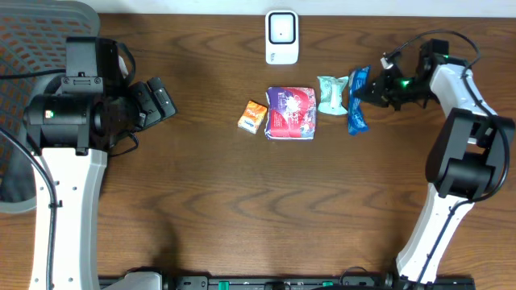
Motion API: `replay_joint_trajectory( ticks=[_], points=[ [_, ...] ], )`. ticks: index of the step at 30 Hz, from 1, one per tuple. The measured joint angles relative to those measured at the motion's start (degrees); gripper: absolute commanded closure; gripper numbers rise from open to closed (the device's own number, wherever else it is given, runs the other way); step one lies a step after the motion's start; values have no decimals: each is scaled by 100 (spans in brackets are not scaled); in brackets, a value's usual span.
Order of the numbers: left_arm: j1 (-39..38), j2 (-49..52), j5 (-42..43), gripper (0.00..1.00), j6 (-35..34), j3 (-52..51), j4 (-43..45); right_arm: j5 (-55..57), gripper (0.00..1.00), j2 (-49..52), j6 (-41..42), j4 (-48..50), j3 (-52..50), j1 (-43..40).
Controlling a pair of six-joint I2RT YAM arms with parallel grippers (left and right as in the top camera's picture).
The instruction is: Scan the item barcode
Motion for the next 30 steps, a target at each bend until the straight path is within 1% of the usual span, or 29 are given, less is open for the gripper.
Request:
replay_joint_trajectory(
  ticks=[4,7,8,9,12,15,17,19,22,25,26,27,30],
  points=[
    [0,0,0,2,-2,0,0,-31,99,26,157,31,0,-166],
    [0,0,0,2,0,0,0,243,98,229,278,24,0,-343],
    [0,0,2,2,0,0,0,396,89,352,297,11,0,-420],
    [0,0,0,2,0,0,0,549,83,448,315,-13,0,-479],
    [0,0,0,2,-2,0,0,732,76,535,365,-181,35,-619],
    [0,0,0,2,-2,0,0,1377,76,485,385,-660,350,-695],
    [0,0,0,2,-2,0,0,2059,74,487,400,-1215,732,-748],
    [0,0,0,2,0,0,2,2594,67,492,404,-1823,1241,-826],
    [0,0,0,2,0,0,2,3008,49,483,387,-2531,2035,-859],
    [0,0,0,2,-2,0,2,3128,45,470,225,-2964,2236,-741],
    [0,0,0,2,-2,0,0,3161,43,470,192,-3088,2234,-680],
    [0,0,2,2,0,0,0,3252,38,470,157,-3206,2234,-616],
    [0,0,2,2,0,0,2,3698,31,470,61,-3620,2218,-317]
  ],
)
